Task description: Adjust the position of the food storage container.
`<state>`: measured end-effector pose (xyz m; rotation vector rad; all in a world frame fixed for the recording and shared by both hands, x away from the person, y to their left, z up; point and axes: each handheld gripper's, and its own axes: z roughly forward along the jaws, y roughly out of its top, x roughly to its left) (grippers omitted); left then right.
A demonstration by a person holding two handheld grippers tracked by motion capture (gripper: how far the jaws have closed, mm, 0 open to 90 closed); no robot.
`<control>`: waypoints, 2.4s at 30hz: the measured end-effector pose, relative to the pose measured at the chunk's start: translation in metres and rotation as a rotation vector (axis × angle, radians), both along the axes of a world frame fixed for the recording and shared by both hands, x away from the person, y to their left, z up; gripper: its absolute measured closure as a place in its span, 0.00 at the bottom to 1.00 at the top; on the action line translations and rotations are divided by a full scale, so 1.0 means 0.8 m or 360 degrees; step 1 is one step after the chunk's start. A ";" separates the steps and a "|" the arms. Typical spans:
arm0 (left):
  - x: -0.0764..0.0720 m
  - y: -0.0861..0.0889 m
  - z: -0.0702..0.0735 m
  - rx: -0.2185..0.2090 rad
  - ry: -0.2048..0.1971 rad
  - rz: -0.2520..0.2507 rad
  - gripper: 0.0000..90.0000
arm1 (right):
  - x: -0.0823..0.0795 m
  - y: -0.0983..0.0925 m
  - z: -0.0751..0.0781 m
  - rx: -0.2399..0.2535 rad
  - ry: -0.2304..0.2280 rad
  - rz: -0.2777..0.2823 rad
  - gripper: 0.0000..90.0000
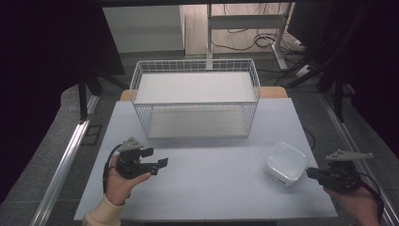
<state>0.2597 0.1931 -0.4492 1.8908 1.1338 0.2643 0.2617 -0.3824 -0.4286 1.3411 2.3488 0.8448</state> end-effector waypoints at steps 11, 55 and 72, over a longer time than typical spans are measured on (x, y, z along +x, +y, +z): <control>0.000 -0.002 -0.002 0.0011 0.0012 -0.0003 0.29 | 0.010 0.014 -0.040 -0.0165 0.0209 0.0113 1.00; 0.001 0.003 -0.001 -0.0008 0.0012 -0.0001 0.29 | 0.050 0.116 0.012 -0.0056 -0.0162 0.0164 1.00; 0.003 0.014 -0.001 -0.0015 0.0007 0.0026 0.29 | 0.213 0.096 -0.018 -0.0326 0.0077 0.0050 1.00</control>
